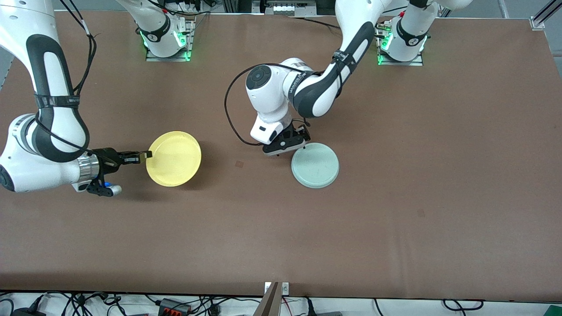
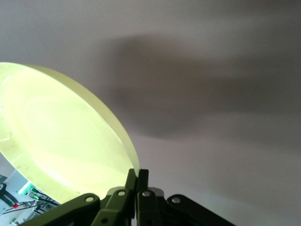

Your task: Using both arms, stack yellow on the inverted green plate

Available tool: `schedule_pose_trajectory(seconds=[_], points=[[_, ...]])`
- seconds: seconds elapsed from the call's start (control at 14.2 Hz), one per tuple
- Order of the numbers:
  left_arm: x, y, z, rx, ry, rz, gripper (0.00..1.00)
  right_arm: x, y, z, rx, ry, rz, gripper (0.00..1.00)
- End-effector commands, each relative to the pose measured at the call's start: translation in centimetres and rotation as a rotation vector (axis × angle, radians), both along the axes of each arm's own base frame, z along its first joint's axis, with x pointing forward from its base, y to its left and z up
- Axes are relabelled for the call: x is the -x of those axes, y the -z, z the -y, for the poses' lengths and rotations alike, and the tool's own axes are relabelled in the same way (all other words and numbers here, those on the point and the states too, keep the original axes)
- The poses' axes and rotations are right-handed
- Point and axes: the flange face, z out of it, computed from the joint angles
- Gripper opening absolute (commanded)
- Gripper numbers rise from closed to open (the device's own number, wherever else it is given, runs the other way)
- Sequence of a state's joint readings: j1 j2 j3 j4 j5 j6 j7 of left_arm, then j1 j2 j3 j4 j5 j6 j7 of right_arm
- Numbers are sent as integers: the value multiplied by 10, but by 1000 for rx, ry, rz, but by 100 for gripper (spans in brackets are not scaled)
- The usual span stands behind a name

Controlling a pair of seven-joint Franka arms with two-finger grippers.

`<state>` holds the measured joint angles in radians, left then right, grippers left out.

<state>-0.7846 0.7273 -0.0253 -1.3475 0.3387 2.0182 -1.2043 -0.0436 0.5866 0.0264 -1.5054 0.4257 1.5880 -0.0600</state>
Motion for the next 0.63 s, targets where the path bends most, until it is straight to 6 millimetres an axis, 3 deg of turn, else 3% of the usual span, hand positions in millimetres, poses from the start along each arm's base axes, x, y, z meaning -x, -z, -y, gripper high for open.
schedule_pose_trajectory(seconds=[0.0,0.28,0.56], points=[[-25,-43,-45,-10,4,-36,100,0,-3,-44,-2,-27,-12,0],[-68,-92,-138,-96,158,-180,100,2,2,-142,92,19,24,0],[-110,-122,-239,-90,303,-280,100,18,27,-251,72,14,99,0]])
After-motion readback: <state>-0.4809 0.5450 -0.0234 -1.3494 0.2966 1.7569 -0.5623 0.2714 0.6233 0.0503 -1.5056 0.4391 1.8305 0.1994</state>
